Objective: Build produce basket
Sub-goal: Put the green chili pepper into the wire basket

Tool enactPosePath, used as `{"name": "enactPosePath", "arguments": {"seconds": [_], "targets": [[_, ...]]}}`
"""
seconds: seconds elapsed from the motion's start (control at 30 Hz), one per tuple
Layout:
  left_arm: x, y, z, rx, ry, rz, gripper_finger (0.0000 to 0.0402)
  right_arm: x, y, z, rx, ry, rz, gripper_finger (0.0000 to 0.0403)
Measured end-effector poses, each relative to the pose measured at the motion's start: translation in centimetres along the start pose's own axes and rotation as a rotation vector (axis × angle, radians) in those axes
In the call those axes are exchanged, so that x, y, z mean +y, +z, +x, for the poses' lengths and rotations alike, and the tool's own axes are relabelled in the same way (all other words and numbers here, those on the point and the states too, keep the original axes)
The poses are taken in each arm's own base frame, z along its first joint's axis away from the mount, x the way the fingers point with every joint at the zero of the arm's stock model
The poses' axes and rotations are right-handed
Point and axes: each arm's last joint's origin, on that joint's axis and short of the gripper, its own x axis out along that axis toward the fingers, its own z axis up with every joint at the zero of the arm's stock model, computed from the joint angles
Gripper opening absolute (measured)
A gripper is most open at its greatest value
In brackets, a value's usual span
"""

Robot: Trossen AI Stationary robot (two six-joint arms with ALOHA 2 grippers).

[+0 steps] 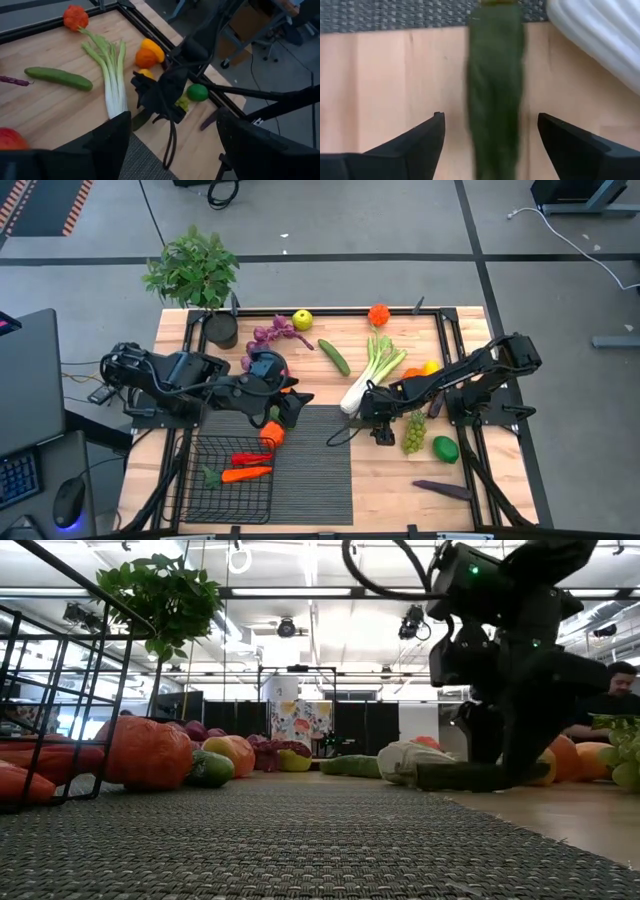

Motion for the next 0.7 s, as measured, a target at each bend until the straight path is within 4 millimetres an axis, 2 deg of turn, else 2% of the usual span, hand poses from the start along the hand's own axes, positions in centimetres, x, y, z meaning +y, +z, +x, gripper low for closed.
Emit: {"name": "enactPosePath", "arguments": {"seconds": [0.17,0.27,0.47,0.57,0.7], "targets": [[-0.1,-0.2,0.4,0.005,0.008,0.003,0.0298,0.0,0.0,0.0,-0.001,-0.007,0.031,0.0274],[-0.1,-0.3,1.0,0.006,0.021,-0.005,0.0298,0.0,0.0,0.0,-0.001,-0.008,0.036,0.0236],[-0.1,-0.3,0.9,0.006,0.022,-0.010,0.0298,0.1,0.0,0.0,0.008,0.035,0.064,0.0122],[0.1,-0.4,0.7,0.048,0.018,-0.001,0.0298,0.4,0.1,-0.1,0.010,0.115,0.110,0.0064],[0.3,-1.2,-0.7,0.090,0.024,0.022,0.0298,0.9,1.0,-1.2,-0.075,0.233,0.178,0.0053]]}}
